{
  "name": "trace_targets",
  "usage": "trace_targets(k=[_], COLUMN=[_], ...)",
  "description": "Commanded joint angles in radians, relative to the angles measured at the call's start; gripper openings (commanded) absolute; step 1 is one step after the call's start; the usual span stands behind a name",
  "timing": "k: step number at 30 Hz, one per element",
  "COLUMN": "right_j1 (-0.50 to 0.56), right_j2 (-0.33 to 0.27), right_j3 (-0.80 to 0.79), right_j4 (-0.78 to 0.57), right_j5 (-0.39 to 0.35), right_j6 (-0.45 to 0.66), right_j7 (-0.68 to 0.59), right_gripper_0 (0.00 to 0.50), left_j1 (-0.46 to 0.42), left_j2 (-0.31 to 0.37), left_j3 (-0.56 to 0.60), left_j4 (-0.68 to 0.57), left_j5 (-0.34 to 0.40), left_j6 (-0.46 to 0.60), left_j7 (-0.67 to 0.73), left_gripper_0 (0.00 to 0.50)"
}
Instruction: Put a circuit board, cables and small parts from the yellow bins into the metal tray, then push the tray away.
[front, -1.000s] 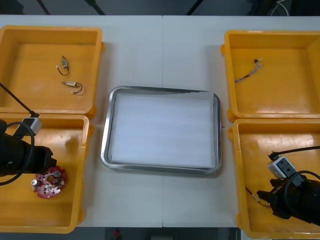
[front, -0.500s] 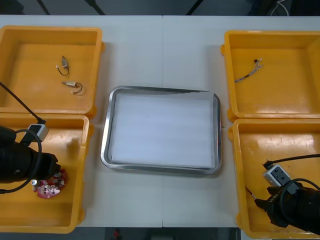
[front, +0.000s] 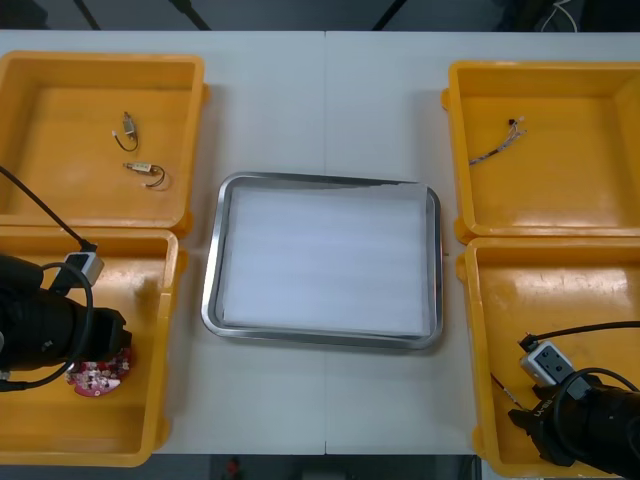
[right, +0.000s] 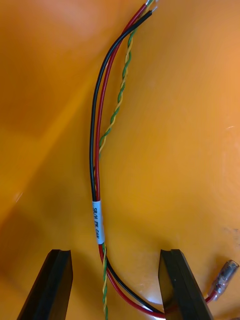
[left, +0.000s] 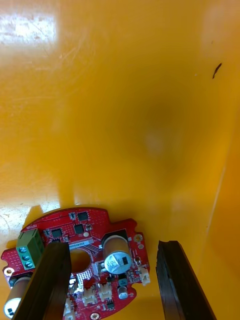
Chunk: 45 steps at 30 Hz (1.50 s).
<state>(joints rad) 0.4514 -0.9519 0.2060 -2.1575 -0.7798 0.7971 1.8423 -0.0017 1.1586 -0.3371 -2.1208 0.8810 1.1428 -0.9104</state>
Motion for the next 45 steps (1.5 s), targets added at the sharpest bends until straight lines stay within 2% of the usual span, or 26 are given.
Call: trace_targets(k=[1, 11, 19, 21, 22, 23, 24, 25, 28, 33, 36, 37, 41, 43, 44, 45], right_j1=[-0.005, -0.026, -0.030, -0.030, -0.031, -0.031, -0.031, -0.031, -0.031, -0.034, -0.042, -0.046, -0.068, -0.088, -0.099, -0.103], right_j2=[0.024, 0.065, 0.068, 0.067, 0.068, 0.068, 0.067, 0.068, 0.067, 0.067, 0.067, 0.068, 0.067, 0.067, 0.067, 0.067], right_j3=[0.023, 0.024, 0.026, 0.026, 0.026, 0.026, 0.027, 0.027, 0.027, 0.026, 0.026, 0.026, 0.016, 0.007, 0.001, -0.004], right_j4=[-0.001, -0.001, -0.001, -0.001, -0.001, -0.001, -0.001, 0.001, -0.001, -0.001, -0.001, -0.001, -0.001, -0.001, -0.001, -0.001], right_j5=[0.017, 0.037, 0.047, 0.048, 0.050, 0.053, 0.054, 0.057, 0.060, 0.068, 0.070, 0.071, 0.073, 0.071, 0.068, 0.067], right_j6=[-0.007, 0.024, 0.030, 0.030, 0.030, 0.030, 0.030, 0.030, 0.030, 0.030, 0.030, 0.030, 0.044, 0.067, 0.077, 0.083], right_j7=[0.040, 0.040, 0.041, 0.041, 0.041, 0.044, 0.044, 0.048, 0.052, 0.057, 0.060, 0.061, 0.069, 0.075, 0.077, 0.078], right_gripper_0=[0.500, 0.500, 0.500, 0.391, 0.391, 0.232, 0.164, 0.164, 0.012, 0.000, 0.000, 0.000, 0.000, 0.000, 0.000, 0.000], left_j1=[0.000, 0.000, 0.000, 0.000, 0.000, 0.000, 0.000, 0.000, 0.000, 0.000, 0.002, 0.000, 0.000, 0.002, 0.000, 0.002], left_j2=[-0.010, -0.011, -0.013, -0.013, -0.013, -0.013, -0.013, -0.013, -0.013, -0.020, -0.025, -0.025, -0.027, -0.025, -0.025, -0.025], left_j3=[-0.042, -0.063, -0.063, -0.063, -0.063, -0.062, -0.063, -0.065, -0.065, -0.071, -0.088, -0.095, -0.099, -0.100, -0.102, -0.102], left_j4=[-0.021, -0.022, -0.021, -0.022, -0.021, -0.021, -0.021, -0.019, -0.015, -0.013, -0.013, -0.013, -0.011, -0.010, -0.011, -0.010], left_j5=[-0.028, -0.039, -0.050, -0.050, -0.050, -0.050, -0.051, -0.051, -0.053, -0.060, -0.092, -0.109, -0.114, -0.112, -0.112, -0.112], left_j6=[-0.011, -0.024, -0.038, -0.037, -0.037, -0.037, -0.037, -0.038, -0.037, -0.038, -0.040, -0.044, -0.049, -0.051, -0.049, -0.049], left_j7=[0.077, 0.091, 0.094, 0.094, 0.096, 0.096, 0.096, 0.096, 0.096, 0.096, 0.100, 0.103, 0.108, 0.110, 0.113, 0.114], left_gripper_0=[0.500, 0.500, 0.500, 0.500, 0.500, 0.500, 0.500, 0.500, 0.500, 0.462, 0.417, 0.354, 0.285, 0.204, 0.115, 0.056])
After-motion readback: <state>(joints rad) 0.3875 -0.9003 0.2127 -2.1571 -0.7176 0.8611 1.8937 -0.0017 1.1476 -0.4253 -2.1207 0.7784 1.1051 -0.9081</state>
